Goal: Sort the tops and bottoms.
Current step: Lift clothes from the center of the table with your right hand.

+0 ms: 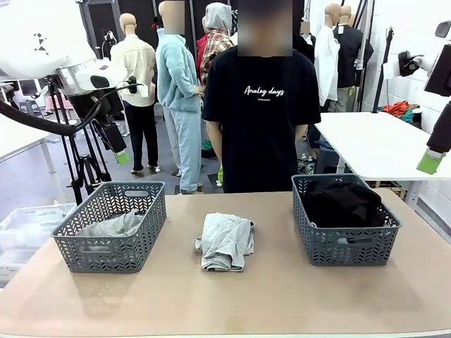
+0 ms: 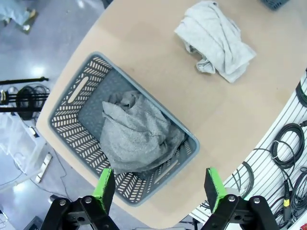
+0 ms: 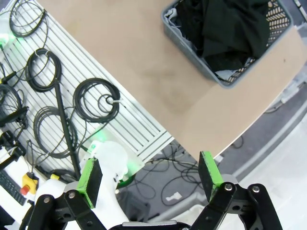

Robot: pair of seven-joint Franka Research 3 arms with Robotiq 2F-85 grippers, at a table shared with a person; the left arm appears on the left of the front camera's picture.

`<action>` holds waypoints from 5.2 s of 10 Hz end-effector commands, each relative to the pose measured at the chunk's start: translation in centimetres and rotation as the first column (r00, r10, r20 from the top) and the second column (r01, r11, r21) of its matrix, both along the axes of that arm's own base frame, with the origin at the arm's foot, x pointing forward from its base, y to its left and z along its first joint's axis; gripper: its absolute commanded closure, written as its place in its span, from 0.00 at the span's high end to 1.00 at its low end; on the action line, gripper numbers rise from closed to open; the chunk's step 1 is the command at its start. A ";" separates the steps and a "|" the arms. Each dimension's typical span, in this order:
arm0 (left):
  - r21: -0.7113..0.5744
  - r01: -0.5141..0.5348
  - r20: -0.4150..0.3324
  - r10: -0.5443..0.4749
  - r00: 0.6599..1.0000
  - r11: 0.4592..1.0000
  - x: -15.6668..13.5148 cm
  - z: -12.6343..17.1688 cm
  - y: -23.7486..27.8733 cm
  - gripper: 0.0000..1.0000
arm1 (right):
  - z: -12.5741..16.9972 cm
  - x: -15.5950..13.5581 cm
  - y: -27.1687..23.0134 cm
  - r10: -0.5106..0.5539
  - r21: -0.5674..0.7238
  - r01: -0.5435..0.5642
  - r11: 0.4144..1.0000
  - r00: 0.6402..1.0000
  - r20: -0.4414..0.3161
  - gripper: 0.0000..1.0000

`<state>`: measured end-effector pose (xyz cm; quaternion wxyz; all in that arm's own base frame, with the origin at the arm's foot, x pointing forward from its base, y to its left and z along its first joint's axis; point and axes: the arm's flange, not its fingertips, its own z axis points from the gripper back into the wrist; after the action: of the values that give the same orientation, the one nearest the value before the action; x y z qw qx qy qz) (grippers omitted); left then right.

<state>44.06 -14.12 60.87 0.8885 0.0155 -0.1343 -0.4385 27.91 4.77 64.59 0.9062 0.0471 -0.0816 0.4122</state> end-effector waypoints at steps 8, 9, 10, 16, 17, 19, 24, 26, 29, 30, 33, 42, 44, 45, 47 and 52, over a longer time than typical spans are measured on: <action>-0.008 0.008 -0.004 -0.008 1.000 1.000 -0.1 -0.1 0.3 0.97 | -7.9 15.2 16.2 0.371 0.174 -0.385 0.906 0.922 0.108 1.00; -0.008 0.008 -0.004 -0.008 1.000 1.000 -0.1 -0.1 0.3 0.97 | -9.6 17.1 17.2 0.387 0.189 -0.396 0.899 0.918 0.084 1.00; -0.008 0.008 -0.004 -0.008 1.000 1.000 -0.1 -0.1 0.3 0.97 | -11.6 18.7 18.2 0.405 0.214 -0.406 0.889 0.913 0.051 1.00; -0.008 0.008 -0.004 -0.008 1.000 1.000 -0.1 -0.1 0.3 0.97 | -13.0 18.5 18.7 0.399 0.225 -0.398 0.890 0.916 0.039 1.00; -0.008 0.008 -0.004 -0.008 1.000 1.000 -0.1 -0.1 0.3 0.97 | -12.9 19.4 18.8 0.417 0.245 -0.407 0.880 0.909 0.012 1.00; -0.008 0.008 -0.004 -0.008 1.000 1.000 -0.1 -0.1 0.3 0.97 | -16.0 20.8 22.1 0.425 0.238 -0.439 0.866 0.898 0.110 1.00; -0.008 0.008 -0.004 -0.008 1.000 1.000 -0.1 -0.1 0.3 0.97 | -25.7 27.6 30.5 0.419 0.220 -0.421 0.880 0.906 0.058 1.00; -0.008 0.008 -0.004 -0.008 1.000 1.000 -0.1 -0.1 0.3 0.97 | -28.4 29.1 32.1 0.432 0.222 -0.424 0.878 0.902 0.013 1.00; -0.008 0.008 -0.004 -0.008 1.000 1.000 -0.1 -0.1 0.3 0.97 | -31.6 30.5 33.1 0.447 0.208 -0.425 0.881 0.891 -0.075 1.00; -0.008 0.008 -0.004 -0.008 1.000 1.000 -0.1 -0.1 0.3 0.97 | -32.2 30.3 33.3 0.451 0.218 -0.422 0.880 0.886 -0.108 1.00; -0.008 0.008 -0.004 -0.008 1.000 1.000 -0.1 -0.1 0.3 0.97 | -32.6 29.8 33.0 0.501 0.211 -0.465 0.860 0.848 -0.172 0.85; -0.008 0.008 -0.004 -0.008 1.000 1.000 -0.1 -0.1 0.3 0.97 | -31.8 29.9 32.4 0.517 0.279 -0.459 0.844 0.834 -0.192 0.00; -0.008 0.008 -0.004 -0.008 1.000 1.000 -0.1 -0.1 0.3 0.97 | -31.5 29.9 32.5 0.521 0.285 -0.459 0.841 0.830 -0.200 0.00; -0.008 0.008 -0.004 -0.008 1.000 1.000 -0.1 -0.1 0.3 0.97 | -31.0 29.7 32.5 0.517 0.306 -0.452 0.838 0.836 -0.182 0.00; -0.008 0.008 -0.004 -0.008 1.000 1.000 -0.1 -0.1 0.3 0.97 | -27.9 28.9 32.0 0.494 0.323 -0.445 0.835 0.865 -0.086 0.00; -0.008 0.008 -0.004 -0.008 1.000 1.000 -0.1 -0.1 0.3 0.97 | -13.1 24.1 29.6 0.429 0.187 -0.497 0.847 0.848 0.312 0.00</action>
<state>44.11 -14.07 60.81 0.8888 0.0150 -0.1335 -0.4381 54.85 36.18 51.48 0.7602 0.1474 -0.1990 0.6006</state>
